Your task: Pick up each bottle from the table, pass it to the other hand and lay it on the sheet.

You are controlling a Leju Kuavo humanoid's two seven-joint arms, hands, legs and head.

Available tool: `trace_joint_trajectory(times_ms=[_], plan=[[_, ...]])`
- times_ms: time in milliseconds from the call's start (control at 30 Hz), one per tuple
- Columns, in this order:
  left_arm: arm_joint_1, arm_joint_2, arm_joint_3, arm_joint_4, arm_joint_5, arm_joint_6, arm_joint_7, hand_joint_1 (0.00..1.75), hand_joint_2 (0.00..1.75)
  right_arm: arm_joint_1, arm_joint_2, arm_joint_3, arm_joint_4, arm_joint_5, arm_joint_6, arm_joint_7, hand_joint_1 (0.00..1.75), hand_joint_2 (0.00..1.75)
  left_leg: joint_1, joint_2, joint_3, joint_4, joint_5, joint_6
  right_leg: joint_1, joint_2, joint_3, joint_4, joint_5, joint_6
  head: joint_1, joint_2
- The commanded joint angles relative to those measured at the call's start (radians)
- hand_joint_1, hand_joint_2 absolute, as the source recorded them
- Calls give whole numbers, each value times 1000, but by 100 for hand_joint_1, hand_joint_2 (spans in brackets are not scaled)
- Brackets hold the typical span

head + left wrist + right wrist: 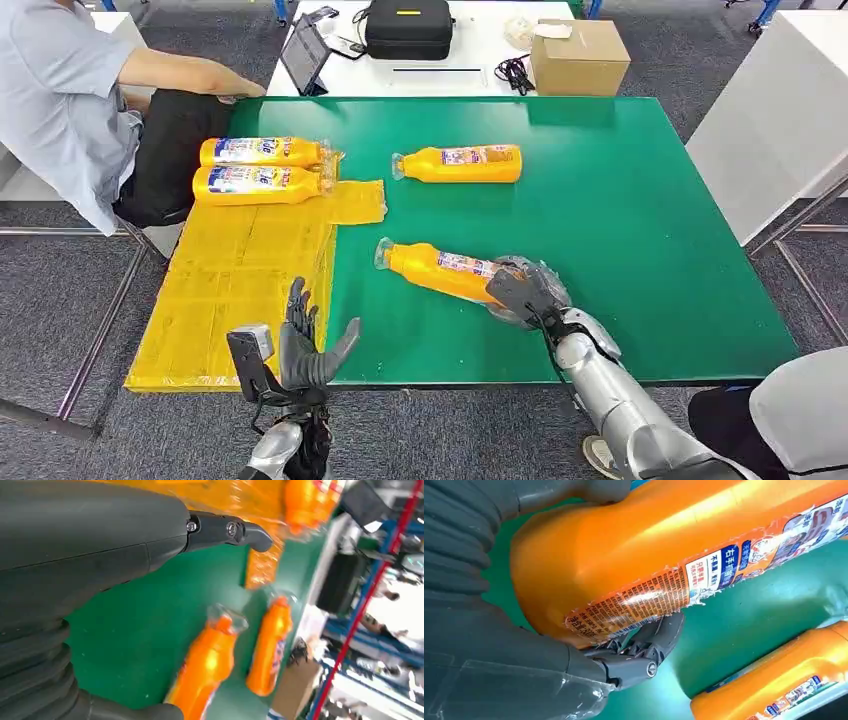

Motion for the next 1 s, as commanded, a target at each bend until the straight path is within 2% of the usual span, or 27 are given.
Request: trace_joint_trajectory(times_ms=[33,100,200,267,300,400,600,800,833,900,1000], plan=[[-28,-6,43,92,42,12,8,0,175,-4,21,-12,25,-13,4,-9,169,175,1,1,2,-1,-1,-2,1,1,2,-1,-1,-2,0,0],[-33,-2,37,101,40,28,-2,0,175,0,25,-14,19,-18,-9,-17,157,175,1,1,2,0,-1,-2,1,1,2,-1,-1,-2,0,0],[-38,1,29,113,62,18,0,0,175,-2,27,-10,16,-22,-19,-17,159,175,1,1,2,0,-2,-3,2,0,3,-1,-1,-3,0,0],[-39,7,27,120,112,-22,50,0,175,-6,33,-9,13,-30,-19,-24,155,175,1,1,2,0,-2,-3,2,1,3,-1,-1,-3,0,0],[-36,15,27,123,162,-76,99,0,175,-9,40,-11,6,-41,-16,-39,159,175,2,1,3,0,-2,-3,2,0,3,-1,-1,-3,0,0],[-36,47,-7,124,216,-211,132,0,175,-8,50,-9,-37,-70,-4,-68,159,175,1,2,2,0,-1,-2,1,2,1,-1,-1,-3,0,0],[-36,47,-7,124,216,-213,133,0,175,-8,51,-7,-40,-69,-3,-67,159,175,1,2,0,0,-1,-2,1,1,0,0,-1,-2,0,0],[-75,51,-32,194,241,-383,146,0,175,16,67,20,-162,-123,33,-96,145,175,1,1,-1,0,-2,-2,1,1,0,0,-1,-3,0,0],[-77,46,-28,199,249,-400,150,0,175,17,72,25,-173,-129,39,-95,145,175,3,3,3,2,-5,-4,4,3,3,1,-3,-5,0,0],[-90,39,-19,220,268,-464,150,0,175,14,78,42,-201,-155,68,-93,141,175,2,2,0,1,-2,-3,2,2,-1,1,-2,-4,0,0],[-98,25,-1,222,247,-477,96,0,175,23,86,57,-233,-191,95,-93,143,175,2,2,-1,1,-3,-3,2,2,-1,1,-2,-4,0,0]])
